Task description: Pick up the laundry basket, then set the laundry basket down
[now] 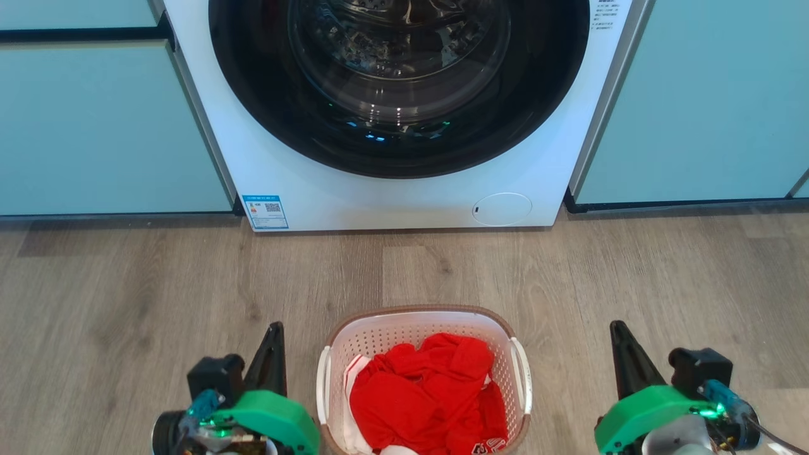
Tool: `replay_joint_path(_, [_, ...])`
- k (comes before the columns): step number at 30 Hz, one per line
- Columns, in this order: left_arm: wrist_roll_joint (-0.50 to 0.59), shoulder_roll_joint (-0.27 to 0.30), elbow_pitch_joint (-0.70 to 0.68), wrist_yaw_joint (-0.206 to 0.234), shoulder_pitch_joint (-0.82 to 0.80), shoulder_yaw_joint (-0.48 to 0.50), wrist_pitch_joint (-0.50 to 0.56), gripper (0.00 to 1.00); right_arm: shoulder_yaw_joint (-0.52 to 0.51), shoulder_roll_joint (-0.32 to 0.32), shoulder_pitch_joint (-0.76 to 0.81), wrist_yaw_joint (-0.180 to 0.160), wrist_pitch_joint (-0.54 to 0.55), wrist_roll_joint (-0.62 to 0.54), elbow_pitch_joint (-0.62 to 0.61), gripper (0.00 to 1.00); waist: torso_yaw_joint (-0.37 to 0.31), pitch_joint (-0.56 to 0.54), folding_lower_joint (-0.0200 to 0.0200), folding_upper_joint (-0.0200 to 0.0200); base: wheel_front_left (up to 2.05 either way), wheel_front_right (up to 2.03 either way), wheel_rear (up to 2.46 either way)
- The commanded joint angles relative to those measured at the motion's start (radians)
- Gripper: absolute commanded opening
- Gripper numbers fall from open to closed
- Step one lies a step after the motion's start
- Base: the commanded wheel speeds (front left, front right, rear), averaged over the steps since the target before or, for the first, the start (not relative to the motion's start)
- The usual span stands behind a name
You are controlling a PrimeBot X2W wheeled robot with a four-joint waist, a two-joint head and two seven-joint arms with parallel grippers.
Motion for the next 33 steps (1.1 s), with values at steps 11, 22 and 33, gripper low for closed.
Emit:
replay_joint_path(11, [-0.140, 0.009, -0.035, -0.026, -0.057, 0.045, 0.026, 0.00, -0.018, -0.010, -0.049, 0.001, 0.030, 0.146, -0.037, 0.00, -0.002, 0.004, 0.0000, 0.0000, 0.00, 0.00, 0.00])
replay_joint_path(22, [-0.253, 0.013, -0.034, -0.044, -0.065, 0.073, 0.051, 0.00, -0.030, -0.014, -0.057, 0.002, 0.056, 0.263, -0.040, 0.00, -0.004, 0.008, 0.0000, 0.0000, 0.00, 0.00, 0.00])
replay_joint_path(33, [-0.376, 0.016, -0.038, -0.064, -0.071, 0.106, 0.080, 0.00, -0.045, -0.017, -0.066, 0.002, 0.085, 0.391, -0.042, 0.00, -0.006, 0.012, 0.0000, 0.0000, 0.00, 0.00, 0.00])
